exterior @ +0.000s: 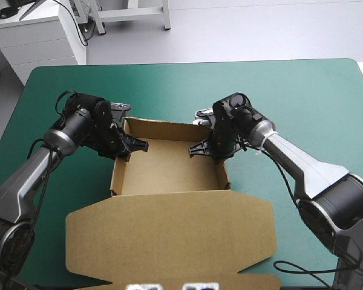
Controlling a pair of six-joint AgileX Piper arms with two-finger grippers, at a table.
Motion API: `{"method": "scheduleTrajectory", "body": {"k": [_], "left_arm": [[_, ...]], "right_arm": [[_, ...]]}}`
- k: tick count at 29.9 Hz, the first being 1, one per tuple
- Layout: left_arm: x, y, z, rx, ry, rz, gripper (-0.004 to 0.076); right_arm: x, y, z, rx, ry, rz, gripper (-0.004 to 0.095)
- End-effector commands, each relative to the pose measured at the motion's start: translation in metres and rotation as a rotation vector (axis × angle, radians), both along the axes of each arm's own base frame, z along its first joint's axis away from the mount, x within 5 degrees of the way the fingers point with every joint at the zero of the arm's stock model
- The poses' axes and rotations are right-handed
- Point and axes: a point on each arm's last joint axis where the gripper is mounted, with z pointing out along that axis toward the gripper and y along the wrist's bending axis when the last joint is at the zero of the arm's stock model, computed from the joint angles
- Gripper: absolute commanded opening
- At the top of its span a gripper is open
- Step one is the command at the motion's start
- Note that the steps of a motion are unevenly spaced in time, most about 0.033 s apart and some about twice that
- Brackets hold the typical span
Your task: Fold the box
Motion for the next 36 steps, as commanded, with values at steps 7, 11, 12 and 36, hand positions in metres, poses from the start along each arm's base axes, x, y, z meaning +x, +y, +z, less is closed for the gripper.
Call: {"method": "scheduleTrajectory", "body": {"k": [7,11,12,36], "left_arm": [[0.011,-0.018,0.005,-0.085,-0.107,-0.061,-0.0008],[0.018,-0.021,-0.01,-0.069,-0.067,-0.06,-0.0008],[0.02,-0.022,-0.014,-0.066,-0.057,-0.06,-0.0008],[0.032,-0.023,-0.028,-0.018,-0.095,-0.122,0.0259]], "right_arm": [[-0.002,0.011,0.029,0.165,-0.099,0.029,0.0],[0.006,-0.001,0.029,0.156,-0.109,-0.004,0.0],[0.008,-0.004,0.029,0.158,-0.111,-0.014,0.0],[0.029,-0.034,0.029,0.025,-0.219,-0.057,0.0526]]}}
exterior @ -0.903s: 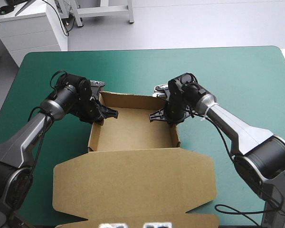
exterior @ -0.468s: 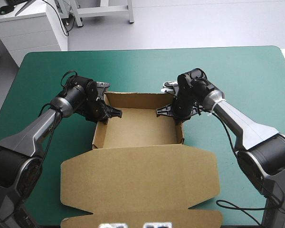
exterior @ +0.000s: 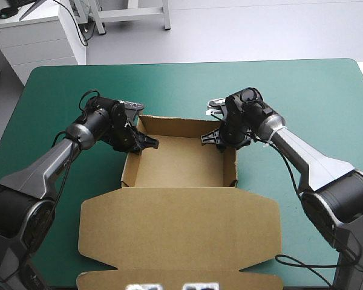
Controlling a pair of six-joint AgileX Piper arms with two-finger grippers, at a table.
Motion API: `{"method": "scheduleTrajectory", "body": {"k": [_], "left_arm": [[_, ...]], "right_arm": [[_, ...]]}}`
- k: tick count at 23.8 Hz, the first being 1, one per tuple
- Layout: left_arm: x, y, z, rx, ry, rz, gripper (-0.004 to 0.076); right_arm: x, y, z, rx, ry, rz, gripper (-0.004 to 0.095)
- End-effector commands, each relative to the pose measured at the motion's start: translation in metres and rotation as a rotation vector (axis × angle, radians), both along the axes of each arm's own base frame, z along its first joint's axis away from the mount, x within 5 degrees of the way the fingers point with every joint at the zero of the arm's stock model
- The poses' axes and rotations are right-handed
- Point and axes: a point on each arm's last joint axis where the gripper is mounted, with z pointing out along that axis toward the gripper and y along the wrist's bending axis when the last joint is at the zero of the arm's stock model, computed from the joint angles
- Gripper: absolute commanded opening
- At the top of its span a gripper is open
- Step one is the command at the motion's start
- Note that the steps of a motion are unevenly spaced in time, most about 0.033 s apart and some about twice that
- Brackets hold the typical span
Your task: Fold the box
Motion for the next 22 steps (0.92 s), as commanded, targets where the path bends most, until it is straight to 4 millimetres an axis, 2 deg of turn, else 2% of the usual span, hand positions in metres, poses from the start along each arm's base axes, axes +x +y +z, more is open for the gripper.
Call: {"method": "scheduleTrajectory", "body": {"k": [1,3,6,12,14,18,19,22], "left_arm": [[-0.006,-0.007,0.018,-0.017,-0.043,-0.058,0.0298],[-0.006,-0.007,0.018,-0.017,-0.043,-0.058,0.0394],[-0.006,-0.007,0.018,-0.018,-0.045,-0.058,0.0487],[-0.005,-0.008,0.018,-0.019,-0.049,-0.058,0.0503],[-0.005,-0.008,0.023,-0.02,-0.051,-0.059,0.0503],[-0.002,-0.009,0.054,-0.026,-0.082,-0.065,0.0503],[-0.001,-0.009,0.067,-0.028,-0.1,-0.066,0.0503],[-0.001,-0.005,0.09,0.003,-0.126,-0.069,0.0503]], "right_arm": [[-0.002,-0.002,0.033,0.048,-0.119,0.014,0.0528],[-0.002,-0.002,0.033,0.044,-0.121,0.015,0.0528],[-0.002,-0.002,0.033,0.044,-0.121,0.015,0.0528],[-0.002,-0.003,0.036,0.045,-0.13,0.017,0.0528],[-0.002,-0.003,0.044,0.04,-0.136,0.017,0.0528],[-0.001,-0.009,0.073,-0.002,-0.178,0.013,0.0526],[-0.001,-0.011,0.081,-0.018,-0.193,0.009,0.0526],[-0.003,-0.009,0.102,0.04,-0.239,0.007,0.0526]]}}
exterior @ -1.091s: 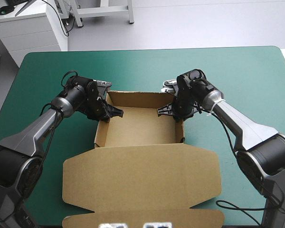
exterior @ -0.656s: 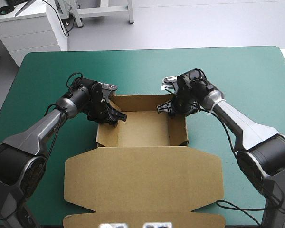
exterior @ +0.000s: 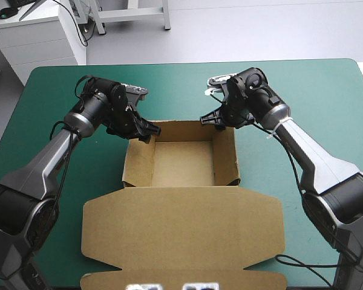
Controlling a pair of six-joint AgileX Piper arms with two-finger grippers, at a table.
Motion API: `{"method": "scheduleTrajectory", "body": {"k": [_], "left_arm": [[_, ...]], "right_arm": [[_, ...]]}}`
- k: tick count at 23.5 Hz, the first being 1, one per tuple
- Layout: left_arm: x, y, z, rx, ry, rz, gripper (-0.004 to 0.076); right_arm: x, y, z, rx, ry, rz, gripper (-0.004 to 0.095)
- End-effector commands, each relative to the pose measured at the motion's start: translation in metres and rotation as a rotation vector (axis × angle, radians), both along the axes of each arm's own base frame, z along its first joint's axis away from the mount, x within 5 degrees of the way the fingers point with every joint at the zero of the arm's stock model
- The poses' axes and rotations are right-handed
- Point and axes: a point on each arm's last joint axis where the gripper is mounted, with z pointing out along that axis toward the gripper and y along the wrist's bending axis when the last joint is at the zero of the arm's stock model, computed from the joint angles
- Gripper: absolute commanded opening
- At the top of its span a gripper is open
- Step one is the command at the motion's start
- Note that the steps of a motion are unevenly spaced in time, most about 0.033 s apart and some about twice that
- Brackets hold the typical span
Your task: Fold the box
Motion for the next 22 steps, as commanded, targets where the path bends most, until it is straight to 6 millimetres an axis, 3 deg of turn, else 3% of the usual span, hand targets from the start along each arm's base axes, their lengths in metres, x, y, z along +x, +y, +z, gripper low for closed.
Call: {"method": "scheduleTrajectory", "body": {"k": [1,7,15,19,22], "left_arm": [[-0.01,0.004,0.046,-0.006,-0.088,-0.005,0.0503],[-0.017,0.01,0.073,-0.01,-0.169,-0.002,0.0503],[-0.039,0.014,0.1,-0.082,-0.223,-0.006,0.0501],[-0.059,0.023,0.124,-0.104,-0.293,-0.005,0.0495],[-0.083,0.033,0.15,-0.134,-0.369,-0.004,0.0495]], "right_arm": [[-0.013,-0.007,0.05,0.064,-0.117,0.008,0.0526],[-0.021,-0.012,0.073,0.079,-0.183,0.028,0.0526],[-0.031,-0.006,0.08,0.202,-0.138,0.027,0.0527],[-0.032,-0.006,0.071,0.185,-0.112,0.025,0.0526],[-0.034,-0.008,0.045,0.137,-0.031,0.023,0.0526]]}}
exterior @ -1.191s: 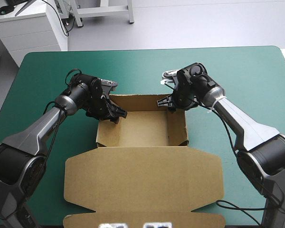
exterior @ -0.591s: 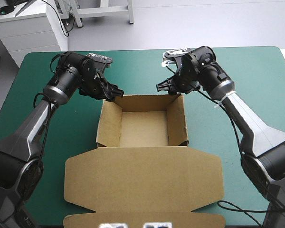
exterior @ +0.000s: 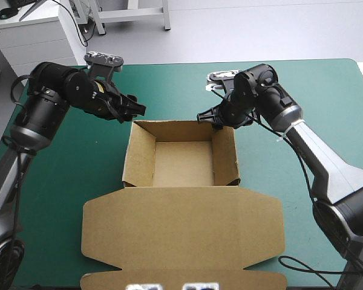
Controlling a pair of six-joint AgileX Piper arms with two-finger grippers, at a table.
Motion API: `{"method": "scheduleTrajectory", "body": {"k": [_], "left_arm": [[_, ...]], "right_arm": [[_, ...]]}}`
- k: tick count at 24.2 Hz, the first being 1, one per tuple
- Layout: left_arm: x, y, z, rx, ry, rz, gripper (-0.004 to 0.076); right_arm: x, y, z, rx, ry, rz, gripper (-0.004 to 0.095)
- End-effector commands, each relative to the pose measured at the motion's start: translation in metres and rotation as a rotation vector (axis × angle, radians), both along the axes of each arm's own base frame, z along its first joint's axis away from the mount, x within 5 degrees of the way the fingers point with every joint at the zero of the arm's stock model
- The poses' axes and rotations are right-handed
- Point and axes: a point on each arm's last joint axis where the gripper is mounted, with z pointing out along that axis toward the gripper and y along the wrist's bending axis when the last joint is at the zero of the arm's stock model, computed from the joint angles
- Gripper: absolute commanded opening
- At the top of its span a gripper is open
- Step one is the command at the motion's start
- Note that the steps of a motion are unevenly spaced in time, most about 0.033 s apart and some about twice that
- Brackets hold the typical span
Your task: Fold the box
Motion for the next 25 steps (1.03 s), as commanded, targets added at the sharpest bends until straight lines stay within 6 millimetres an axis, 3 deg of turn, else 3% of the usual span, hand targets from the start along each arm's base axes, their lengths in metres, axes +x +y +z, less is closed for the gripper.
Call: {"method": "scheduleTrajectory", "body": {"k": [1,7,15,18,23,25], "left_arm": [[-0.032,0.011,0.036,-0.039,-0.078,-0.006,0.0495],[-0.063,0.022,0.062,-0.091,-0.156,-0.014,0.0495],[-0.092,0.023,0.08,-0.191,-0.194,-0.082,0.0495],[-0.103,0.026,0.086,-0.212,-0.217,-0.092,0.0495],[-0.115,0.032,0.094,-0.219,-0.252,-0.093,0.0495],[-0.119,0.033,0.096,-0.222,-0.261,-0.094,0.0495]], "right_arm": [[-0.013,-0.007,0.012,0.009,-0.019,0.013,0.0526],[-0.013,-0.012,-0.015,-0.085,0.039,0.011,0.0526],[0.0,-0.005,-0.047,-0.119,0.116,0.001,0.0519],[0.006,-0.001,-0.063,-0.129,0.158,0.0,0.0399],[0.01,-0.003,-0.069,-0.176,0.149,0.001,0.0019],[0.012,-0.006,-0.069,-0.213,0.129,-0.002,-0.0014]]}}
